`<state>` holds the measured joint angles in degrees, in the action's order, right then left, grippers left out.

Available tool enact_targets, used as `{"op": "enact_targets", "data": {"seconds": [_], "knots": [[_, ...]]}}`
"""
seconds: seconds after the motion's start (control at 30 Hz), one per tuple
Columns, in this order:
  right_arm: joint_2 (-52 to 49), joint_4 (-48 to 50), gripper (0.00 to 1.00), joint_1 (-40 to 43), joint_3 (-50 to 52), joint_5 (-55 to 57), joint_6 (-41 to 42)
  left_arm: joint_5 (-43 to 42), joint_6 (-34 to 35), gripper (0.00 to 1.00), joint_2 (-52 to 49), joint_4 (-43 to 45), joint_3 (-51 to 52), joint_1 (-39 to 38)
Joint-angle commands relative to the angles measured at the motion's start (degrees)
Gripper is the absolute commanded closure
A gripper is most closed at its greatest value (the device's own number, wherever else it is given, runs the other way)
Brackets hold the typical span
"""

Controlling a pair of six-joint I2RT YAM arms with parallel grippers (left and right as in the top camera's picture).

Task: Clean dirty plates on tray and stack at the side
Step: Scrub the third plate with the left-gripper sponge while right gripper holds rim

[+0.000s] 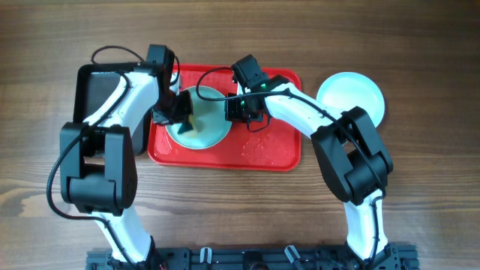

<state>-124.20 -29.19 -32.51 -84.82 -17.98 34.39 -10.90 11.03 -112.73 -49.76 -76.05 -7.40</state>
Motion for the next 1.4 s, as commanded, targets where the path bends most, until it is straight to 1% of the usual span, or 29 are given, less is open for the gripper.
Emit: {"op": "enact_targets", "data": {"seconds": [0.0, 0.1, 0.17, 0.3, 0.43, 0.53, 0.6, 0.67, 0.9, 1.0, 1.1, 1.17, 1.2, 1.3, 1.37], "knots": [[-3.4, 0.0, 0.96, 0.2, 0.7, 1.1, -0.6, 1.6, -7.5, 0.96, -0.4, 4.4, 4.2, -0.1], [-3.4, 0.0, 0.96, 0.2, 0.7, 0.9, -1.0, 1.3, -7.8, 0.96, -0.4, 9.7, 7.2, -1.2], [-3.4, -0.1, 0.96, 0.2, 0.7, 0.9, -1.3, -0.2, -8.2, 0.96, -0.4, 11.7, 8.2, -2.3], [-3.4, -0.2, 0.96, 0.2, 0.7, 0.7, -1.4, -7.4, -12.6, 0.96, -0.4, 12.1, 8.5, -6.5], [-3.4, -0.1, 0.96, 0.2, 0.7, 0.7, -1.4, -7.7, -13.9, 0.96, -0.4, 12.4, 8.4, -10.8], [-3.4, -0.1, 0.96, 0.2, 0.7, 0.7, -1.4, -7.4, -13.8, 0.96, -0.4, 14.5, 8.4, -12.4], [-3.4, -0.2, 0.96, 0.2, 0.7, 0.7, -1.4, -6.1, -12.1, 0.96, -0.4, 16.9, 8.4, -12.5], [-3.4, -0.3, 0.96, 0.2, 0.7, 0.7, -1.5, -2.4, -8.4, 0.96, -0.4, 19.3, 8.4, -11.9], [-3.4, -0.2, 0.96, 0.2, 0.7, 0.2, -2.1, 16.2, 3.5, 0.96, -0.4, 23.8, 8.4, -7.6], [-3.4, -0.2, 0.96, 0.2, 0.7, 0.2, -2.1, 20.3, 6.6, 0.96, -0.4, 24.8, 8.4, -5.2], [-3.4, -0.2, 0.96, 0.2, 0.7, 0.2, -2.1, 20.9, 9.9, 0.96, -0.4, 23.3, 8.4, -2.8], [-3.4, -0.2, 0.96, 0.2, 0.7, 0.2, -2.1, 20.7, 13.4, 0.96, -0.4, 19.6, 8.4, -1.2], [-3.4, -0.2, 0.96, 0.2, 0.7, 0.2, -2.1, 19.9, 14.1, 0.96, -0.4, 17.5, 8.4, -0.5], [-3.4, 0.0, 0.96, 0.2, 0.7, 0.2, -2.1, 14.1, 12.7, 0.96, -0.4, 12.7, 8.4, 0.5], [-3.4, 0.0, 0.96, 0.2, 0.7, 0.2, -2.1, 7.6, 8.5, 0.96, -0.4, 10.5, 8.4, 0.3]]}}
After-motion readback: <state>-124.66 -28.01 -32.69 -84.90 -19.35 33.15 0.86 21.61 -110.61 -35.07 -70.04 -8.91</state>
